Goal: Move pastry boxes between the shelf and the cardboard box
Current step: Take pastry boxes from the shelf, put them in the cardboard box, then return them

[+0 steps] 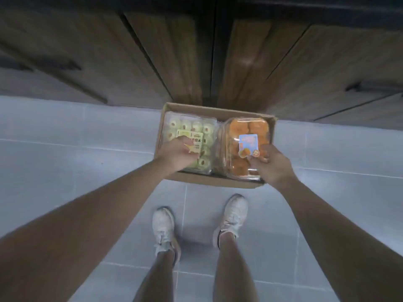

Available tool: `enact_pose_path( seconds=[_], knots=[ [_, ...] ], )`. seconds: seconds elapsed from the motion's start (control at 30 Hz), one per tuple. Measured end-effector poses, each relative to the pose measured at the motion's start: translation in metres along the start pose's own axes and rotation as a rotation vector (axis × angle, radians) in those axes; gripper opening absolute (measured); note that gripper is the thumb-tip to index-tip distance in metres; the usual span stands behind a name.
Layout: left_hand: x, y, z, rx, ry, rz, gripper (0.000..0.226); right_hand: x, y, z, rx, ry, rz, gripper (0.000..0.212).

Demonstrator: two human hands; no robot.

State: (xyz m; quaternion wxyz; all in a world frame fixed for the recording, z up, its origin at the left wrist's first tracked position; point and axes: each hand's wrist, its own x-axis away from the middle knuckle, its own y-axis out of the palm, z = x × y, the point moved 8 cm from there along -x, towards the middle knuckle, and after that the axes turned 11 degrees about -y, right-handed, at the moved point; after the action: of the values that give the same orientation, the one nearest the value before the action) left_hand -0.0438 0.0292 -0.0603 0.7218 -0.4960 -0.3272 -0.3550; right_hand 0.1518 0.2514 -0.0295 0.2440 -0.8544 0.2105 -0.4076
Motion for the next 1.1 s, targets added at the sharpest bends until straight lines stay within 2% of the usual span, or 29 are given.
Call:
enact_pose_path(
  seconds=[0.07, 0.2, 0.33, 0.43, 0.53, 0.7, 0.8, 0.9, 1.03, 1.1],
  knots=[
    [-0.021, 0.008, -0.007, -0.119, 0.017, 0.027, 0.035, -0.022, 0.015, 0.014, 0.06, -0.04, 0.038, 0.062],
    [-0.053, 0.012, -0.023, -0.269, 0.049, 0.122, 0.035, -0.05, 0.036, 0.04, 0.031, -0.017, 0.122, 0.072],
    [-0.083, 0.008, -0.046, -0.189, -0.057, 0.172, 0.051, -0.063, 0.05, 0.07, -0.009, 0.055, 0.131, 0.098],
    [-0.093, 0.007, -0.053, -0.119, -0.094, 0.245, 0.066, -0.07, 0.055, 0.077, -0.144, -0.004, 0.144, 0.107],
    [-0.097, 0.01, -0.053, -0.035, -0.128, 0.256, 0.084, -0.079, 0.06, 0.088, -0.248, 0.023, 0.13, 0.12],
    [-0.101, 0.006, -0.059, 0.009, -0.201, 0.236, 0.096, -0.085, 0.069, 0.104, -0.408, 0.007, -0.003, 0.106],
    [-0.102, -0.001, -0.064, 0.109, -0.222, 0.225, 0.085, -0.083, 0.069, 0.095, -0.424, -0.027, -0.012, 0.102],
    [-0.098, -0.001, -0.066, 0.245, -0.215, 0.172, 0.065, -0.076, 0.063, 0.092, -0.331, -0.009, 0.067, 0.099],
    [-0.09, 0.005, -0.055, 0.331, -0.169, 0.099, 0.021, -0.065, 0.064, 0.077, -0.381, -0.044, 0.104, 0.106],
    [-0.087, 0.01, -0.051, 0.406, -0.162, 0.059, 0.023, -0.065, 0.068, 0.073, -0.42, -0.037, 0.119, 0.112]
  ],
)
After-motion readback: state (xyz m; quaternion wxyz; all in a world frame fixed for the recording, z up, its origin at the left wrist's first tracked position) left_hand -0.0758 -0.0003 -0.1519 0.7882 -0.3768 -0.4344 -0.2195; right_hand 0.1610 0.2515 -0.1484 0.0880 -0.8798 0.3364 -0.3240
